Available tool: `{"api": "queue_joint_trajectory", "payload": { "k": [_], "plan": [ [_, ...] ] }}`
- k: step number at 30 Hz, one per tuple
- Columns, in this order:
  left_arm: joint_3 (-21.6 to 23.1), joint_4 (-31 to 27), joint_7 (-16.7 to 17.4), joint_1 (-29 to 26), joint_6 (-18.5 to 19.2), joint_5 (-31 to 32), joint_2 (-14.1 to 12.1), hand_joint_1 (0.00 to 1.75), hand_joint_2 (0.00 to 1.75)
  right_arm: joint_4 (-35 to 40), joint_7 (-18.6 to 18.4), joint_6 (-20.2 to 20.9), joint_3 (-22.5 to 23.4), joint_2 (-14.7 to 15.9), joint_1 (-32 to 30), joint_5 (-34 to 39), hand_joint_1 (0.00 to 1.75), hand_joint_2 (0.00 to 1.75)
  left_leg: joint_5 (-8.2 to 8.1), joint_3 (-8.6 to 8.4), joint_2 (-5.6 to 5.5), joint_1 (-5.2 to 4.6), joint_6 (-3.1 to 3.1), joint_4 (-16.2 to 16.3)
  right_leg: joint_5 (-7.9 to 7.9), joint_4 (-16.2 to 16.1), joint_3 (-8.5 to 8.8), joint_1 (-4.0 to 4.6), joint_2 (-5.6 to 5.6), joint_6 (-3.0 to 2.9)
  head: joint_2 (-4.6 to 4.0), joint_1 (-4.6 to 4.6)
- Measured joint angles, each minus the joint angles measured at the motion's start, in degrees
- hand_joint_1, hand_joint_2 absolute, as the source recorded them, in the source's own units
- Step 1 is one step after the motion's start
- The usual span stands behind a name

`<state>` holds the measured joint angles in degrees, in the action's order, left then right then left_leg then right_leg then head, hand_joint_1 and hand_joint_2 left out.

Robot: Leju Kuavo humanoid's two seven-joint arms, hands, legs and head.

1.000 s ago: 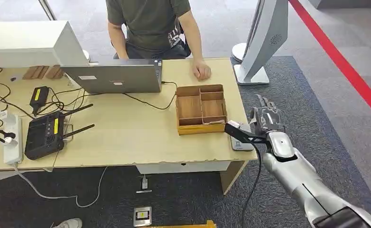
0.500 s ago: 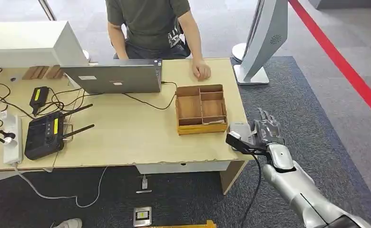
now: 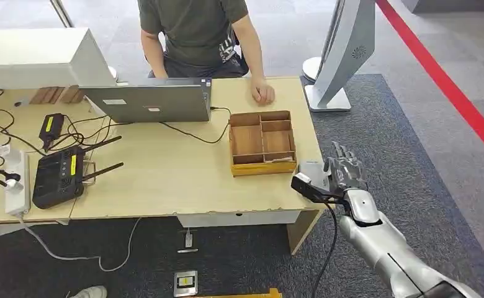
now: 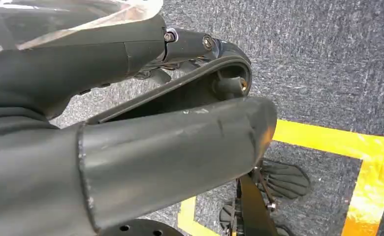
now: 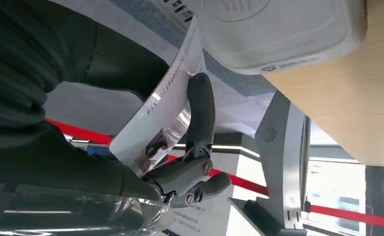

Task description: Pass the card to the sensor for recognition and then transmit it.

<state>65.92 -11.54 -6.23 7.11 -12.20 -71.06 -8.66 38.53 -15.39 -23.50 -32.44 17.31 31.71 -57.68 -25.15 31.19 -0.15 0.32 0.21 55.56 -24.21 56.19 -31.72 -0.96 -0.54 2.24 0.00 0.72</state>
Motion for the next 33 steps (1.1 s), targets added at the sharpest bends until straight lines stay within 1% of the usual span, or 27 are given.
{"api": "queue_joint_trajectory", "payload": {
  "k": [4,8,11,13,21,31,33],
  "plan": [
    [0.0,0.0,0.15,0.0,0.0,0.24,-0.02,0.0,0.0,-0.18,0.02,0.09,0.11,0.04,0.72,-0.48,1.75,1.75,0.0,0.0,0.0,0.0,0.0,0.0,0.01,0.0,0.01,0.0,0.0,-0.01,0.0,0.0],
    [0.0,0.02,0.2,-0.07,0.2,0.46,-0.02,0.0,0.0,2.69,-1.33,3.46,0.44,0.88,1.51,-2.41,1.75,1.75,0.05,0.06,-0.01,-0.01,-0.05,0.0,0.04,0.01,0.0,-0.02,0.0,0.02,0.0,-0.02],
    [0.0,0.02,0.2,-0.07,0.2,0.46,-0.02,0.0,0.0,6.37,-2.95,7.04,0.68,1.55,2.9,-4.22,1.75,1.75,0.05,0.05,0.0,-0.01,-0.05,0.01,0.05,0.02,-0.02,-0.02,0.0,0.01,0.0,0.0],
    [0.0,0.02,0.2,-0.05,0.2,0.46,0.0,0.0,0.0,8.42,-3.28,8.07,0.87,1.9,3.83,-4.46,1.75,1.75,0.05,0.03,0.0,0.0,-0.05,0.01,0.04,0.01,-0.02,0.0,0.0,0.01,0.0,0.0],
    [0.0,0.0,0.2,-0.08,0.2,0.44,0.02,0.0,0.0,13.35,-3.6,8.42,1.38,2.82,4.01,-4.81,1.75,1.75,0.04,0.05,0.0,0.0,-0.06,0.0,0.01,0.02,-0.03,0.0,-0.01,-0.01,0.0,-0.02],
    [0.0,0.02,0.22,-0.09,0.26,0.46,0.02,0.0,0.0,15.83,-3.6,8.39,1.51,3.3,4.17,-5.62,1.75,1.75,0.05,0.08,-0.01,-0.01,-0.06,0.0,0.02,0.02,-0.03,-0.01,-0.01,0.0,0.0,-0.02],
    [0.0,0.02,0.46,-0.08,0.28,0.48,0.02,0.0,0.0,17.09,-3.96,10.3,1.51,3.52,5.38,-6.21,1.75,1.75,0.05,0.08,-0.01,-0.01,-0.06,0.01,0.04,0.04,-0.05,-0.01,0.0,0.0,0.0,-0.02]
  ]
}}
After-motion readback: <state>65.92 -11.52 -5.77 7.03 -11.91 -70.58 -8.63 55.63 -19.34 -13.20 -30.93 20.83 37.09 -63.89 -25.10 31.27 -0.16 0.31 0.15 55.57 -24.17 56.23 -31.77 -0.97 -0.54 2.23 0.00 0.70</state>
